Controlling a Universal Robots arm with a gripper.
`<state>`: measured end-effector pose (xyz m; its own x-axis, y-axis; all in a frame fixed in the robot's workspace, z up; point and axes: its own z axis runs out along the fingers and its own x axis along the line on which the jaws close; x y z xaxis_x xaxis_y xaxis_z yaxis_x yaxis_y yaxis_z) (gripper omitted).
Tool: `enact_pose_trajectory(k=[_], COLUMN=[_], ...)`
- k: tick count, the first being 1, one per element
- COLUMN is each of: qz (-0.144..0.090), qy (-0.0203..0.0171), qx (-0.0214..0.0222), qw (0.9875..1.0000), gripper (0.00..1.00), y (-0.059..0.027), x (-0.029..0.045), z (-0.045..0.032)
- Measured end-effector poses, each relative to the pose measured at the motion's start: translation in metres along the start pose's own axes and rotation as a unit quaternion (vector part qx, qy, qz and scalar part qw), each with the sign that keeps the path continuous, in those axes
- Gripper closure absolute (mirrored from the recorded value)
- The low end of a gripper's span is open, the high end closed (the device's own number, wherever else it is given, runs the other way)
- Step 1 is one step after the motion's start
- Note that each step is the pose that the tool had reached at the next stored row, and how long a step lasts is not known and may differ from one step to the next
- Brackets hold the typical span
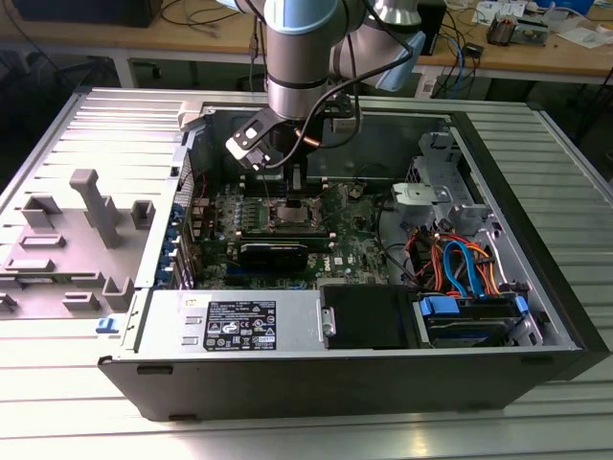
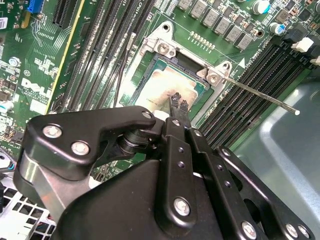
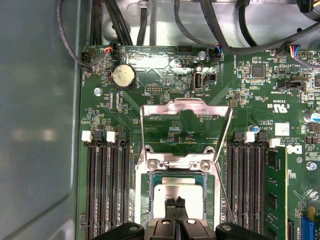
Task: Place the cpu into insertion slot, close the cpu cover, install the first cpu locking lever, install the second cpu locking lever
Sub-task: 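Close the cpu cover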
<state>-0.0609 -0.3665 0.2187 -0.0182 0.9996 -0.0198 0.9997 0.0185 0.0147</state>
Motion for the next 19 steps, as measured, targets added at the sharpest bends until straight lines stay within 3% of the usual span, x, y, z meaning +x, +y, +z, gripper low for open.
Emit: enact_pose_trajectory(k=[2,4,15,16,17,19], qz=[0.000,0.000,0.000,0.000,-0.001,-0.001], qy=[0.0004,0.0035,0.0047,0.0045,0.0046,0.0047], qx=[0.0000,-0.0001,-0.0001,-0.0002,-0.0016,-0.0022], qw=[1.0000,1.0000,1.0000,1.0000,1.0000,1.0000], gripper=[0.89,0.89,0.89,0.89,0.89,0.89], y=[0.0000,0.0000,0.0000,-0.0003,-0.0001,0.0000], x=[0.0000,0.0000,0.0000,-0.0001,-0.0002,-0.0003], z=[0.0000,0.0000,0.0000,-0.0013,-0.0085,-0.0145])
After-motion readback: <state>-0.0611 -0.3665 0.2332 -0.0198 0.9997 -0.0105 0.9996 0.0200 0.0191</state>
